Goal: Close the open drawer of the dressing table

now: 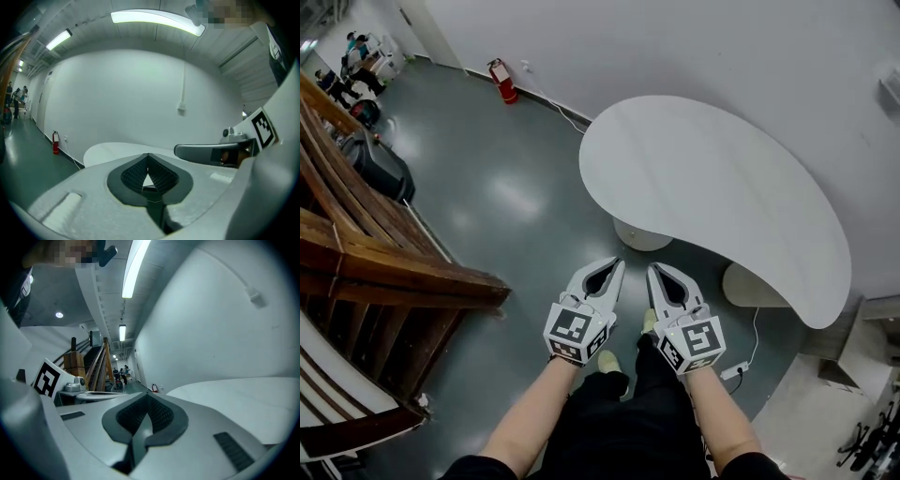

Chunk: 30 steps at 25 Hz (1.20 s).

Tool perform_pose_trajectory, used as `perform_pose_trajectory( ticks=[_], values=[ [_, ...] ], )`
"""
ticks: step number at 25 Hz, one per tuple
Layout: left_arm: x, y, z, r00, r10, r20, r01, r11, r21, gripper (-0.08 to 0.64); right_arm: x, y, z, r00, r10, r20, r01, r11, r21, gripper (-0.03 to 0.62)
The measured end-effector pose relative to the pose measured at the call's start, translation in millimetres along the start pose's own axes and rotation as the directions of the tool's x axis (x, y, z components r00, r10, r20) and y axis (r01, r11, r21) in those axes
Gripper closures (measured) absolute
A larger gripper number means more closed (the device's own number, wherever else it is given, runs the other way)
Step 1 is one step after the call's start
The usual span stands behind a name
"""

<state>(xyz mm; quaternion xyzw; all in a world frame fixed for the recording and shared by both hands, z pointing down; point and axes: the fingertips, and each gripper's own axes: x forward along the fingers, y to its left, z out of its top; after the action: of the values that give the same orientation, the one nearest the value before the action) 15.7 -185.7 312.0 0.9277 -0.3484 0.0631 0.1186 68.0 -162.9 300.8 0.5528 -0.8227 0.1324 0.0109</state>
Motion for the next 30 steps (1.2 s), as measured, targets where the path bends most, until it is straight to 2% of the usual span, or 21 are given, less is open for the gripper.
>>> perform_pose_trajectory(
  ticks=[18, 30],
  values=[
    [-55.5, -37.9, 95.9, 0.997, -0.005, 0.071, 0.002, 0.999, 0.032, 0.549, -30.6, 50.3, 87.1, 0.995, 0.045, 0.088, -0.042, 0.998, -0.04, 0.578],
    [-72.4, -38.6, 119.9, 0.993, 0.002, 0.119, -0.005, 1.0, 0.024, 0.549, -40.4, 63.6, 109.0, 0.992, 0.044, 0.118, -0.035, 0.996, -0.079, 0.578]
  ],
)
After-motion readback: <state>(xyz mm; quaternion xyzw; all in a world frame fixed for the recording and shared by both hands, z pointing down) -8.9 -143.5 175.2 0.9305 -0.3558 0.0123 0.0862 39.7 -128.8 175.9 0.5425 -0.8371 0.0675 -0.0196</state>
